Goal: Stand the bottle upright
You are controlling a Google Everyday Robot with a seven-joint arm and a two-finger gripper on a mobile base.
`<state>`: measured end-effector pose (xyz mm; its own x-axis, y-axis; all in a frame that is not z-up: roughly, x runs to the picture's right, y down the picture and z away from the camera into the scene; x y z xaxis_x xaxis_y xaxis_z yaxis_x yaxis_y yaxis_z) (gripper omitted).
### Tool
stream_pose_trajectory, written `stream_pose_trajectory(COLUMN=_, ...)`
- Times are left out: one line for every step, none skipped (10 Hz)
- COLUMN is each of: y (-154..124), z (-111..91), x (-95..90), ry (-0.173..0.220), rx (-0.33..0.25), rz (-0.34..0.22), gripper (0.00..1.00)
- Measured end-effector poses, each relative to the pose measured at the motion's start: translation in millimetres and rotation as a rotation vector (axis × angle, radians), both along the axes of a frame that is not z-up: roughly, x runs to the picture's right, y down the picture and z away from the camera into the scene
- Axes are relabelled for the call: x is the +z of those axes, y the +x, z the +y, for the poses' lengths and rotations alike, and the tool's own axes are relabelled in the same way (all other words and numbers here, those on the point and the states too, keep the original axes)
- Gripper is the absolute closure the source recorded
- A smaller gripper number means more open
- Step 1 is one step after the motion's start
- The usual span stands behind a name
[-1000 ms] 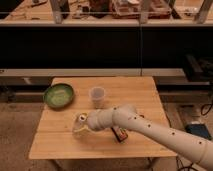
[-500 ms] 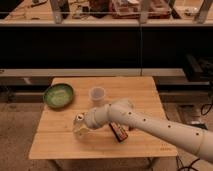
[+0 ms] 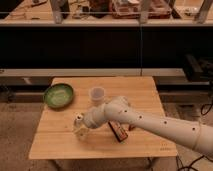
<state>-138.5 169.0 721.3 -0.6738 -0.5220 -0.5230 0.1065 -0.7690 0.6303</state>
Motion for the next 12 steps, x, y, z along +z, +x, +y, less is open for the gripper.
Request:
stream_pose_trajectory(y=-2, z=0, x=0.5, ry=-0.003, rx=-0.002, rz=0.000, gripper=0.50)
stream_pose_trajectory(y=-4, z=-1, x=0.7, ry=-0.003, rx=-0.003, rz=0.001, gripper=0.40)
stream_pose_trajectory(y=-5, z=-2, x=0.5, ry=-0.002, rx=-0.004, rz=0.001, gripper=0.30)
stream_pose_trajectory(y=-5, z=-2, x=0.0, ry=0.000, rx=-0.007, rz=0.003, gripper=0.23)
stream_pose_trajectory(y=-7, z=-2, x=-1.1, ry=0.001, rx=-0.012, rz=0.001, gripper=0.20)
stream_pose_trajectory(y=-9, z=-2, x=-2.4, ry=-0.001, rx=-0.014, rz=-0.003, gripper=0.20)
stream_pose_trajectory(y=-10, z=0, x=-3.5, ry=-0.003, rx=-0.015, rz=-0.007, gripper=0.20)
stream_pose_trajectory(y=-10, z=1, x=-4.8, ry=-0.003, rx=-0.016, rz=-0.013, gripper=0.20)
stream_pose_trajectory(y=-11, z=1, x=-6.4, ry=-0.001, rx=-0.018, rz=-0.018, gripper=0.20)
stream_pose_trajectory(y=-11, z=3, x=-8.2, ry=0.001, rx=-0.019, rz=-0.022, gripper=0.20)
stream_pose_trajectory(y=-11, z=3, x=-9.3, ry=0.002, rx=-0.020, rz=-0.025, gripper=0.20)
stream_pose_trajectory(y=-11, z=4, x=-10.6, ry=0.003, rx=-0.020, rz=-0.028, gripper=0.20)
